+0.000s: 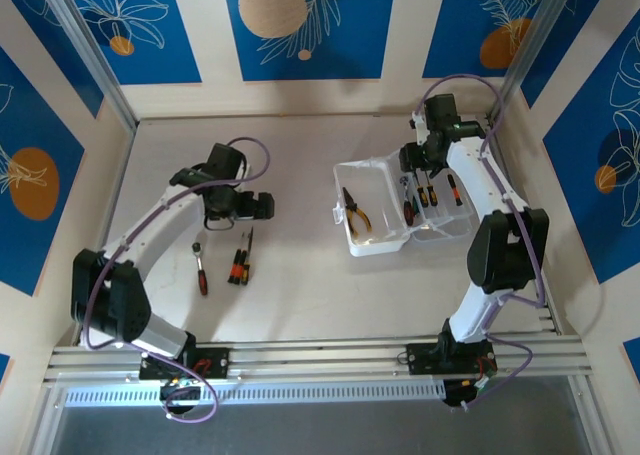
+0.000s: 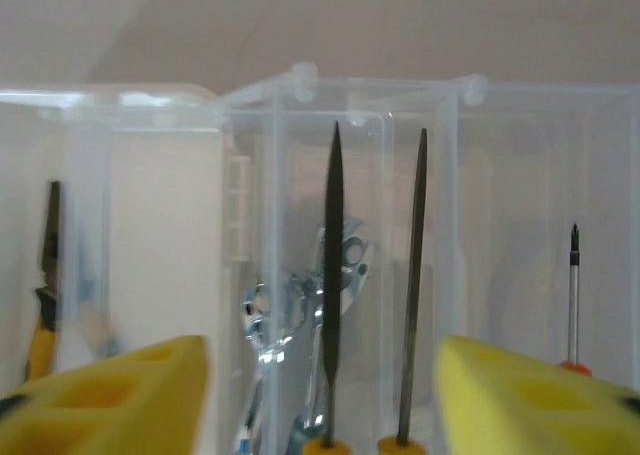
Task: Pack the tool kit
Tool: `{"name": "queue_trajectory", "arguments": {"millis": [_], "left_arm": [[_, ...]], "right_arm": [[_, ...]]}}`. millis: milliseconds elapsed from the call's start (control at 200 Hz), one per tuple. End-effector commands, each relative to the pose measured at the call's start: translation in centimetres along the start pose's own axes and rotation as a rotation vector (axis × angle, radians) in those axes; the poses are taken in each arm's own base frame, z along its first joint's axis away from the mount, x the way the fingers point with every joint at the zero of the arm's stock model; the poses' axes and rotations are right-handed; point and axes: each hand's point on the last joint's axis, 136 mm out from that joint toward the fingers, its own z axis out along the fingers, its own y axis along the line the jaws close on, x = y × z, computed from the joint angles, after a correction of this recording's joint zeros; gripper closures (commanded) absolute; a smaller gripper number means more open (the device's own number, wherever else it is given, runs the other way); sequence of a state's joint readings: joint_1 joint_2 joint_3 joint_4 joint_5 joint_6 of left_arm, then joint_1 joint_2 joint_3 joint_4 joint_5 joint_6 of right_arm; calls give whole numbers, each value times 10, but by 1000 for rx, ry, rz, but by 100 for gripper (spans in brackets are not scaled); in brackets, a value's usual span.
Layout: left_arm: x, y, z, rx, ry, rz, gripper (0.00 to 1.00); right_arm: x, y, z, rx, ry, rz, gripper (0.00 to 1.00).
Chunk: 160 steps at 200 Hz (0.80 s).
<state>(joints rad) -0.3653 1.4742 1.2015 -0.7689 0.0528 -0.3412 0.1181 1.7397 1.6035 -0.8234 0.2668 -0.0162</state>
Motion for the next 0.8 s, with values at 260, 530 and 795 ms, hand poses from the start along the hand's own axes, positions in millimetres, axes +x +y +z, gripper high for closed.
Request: {"name": "queue_trajectory", "arguments": {"millis": [260, 530, 795], "left_arm": [[76, 59, 18, -195, 63, -107, 12], [85, 67, 52, -200, 92, -153, 47], [76, 67, 74, -190, 157, -133, 59]], "right_arm": [[59, 122, -94, -316, -88, -61, 1], [95, 141, -79, -349, -16, -77, 1], [87, 136, -68, -339, -4, -58, 1]]}}
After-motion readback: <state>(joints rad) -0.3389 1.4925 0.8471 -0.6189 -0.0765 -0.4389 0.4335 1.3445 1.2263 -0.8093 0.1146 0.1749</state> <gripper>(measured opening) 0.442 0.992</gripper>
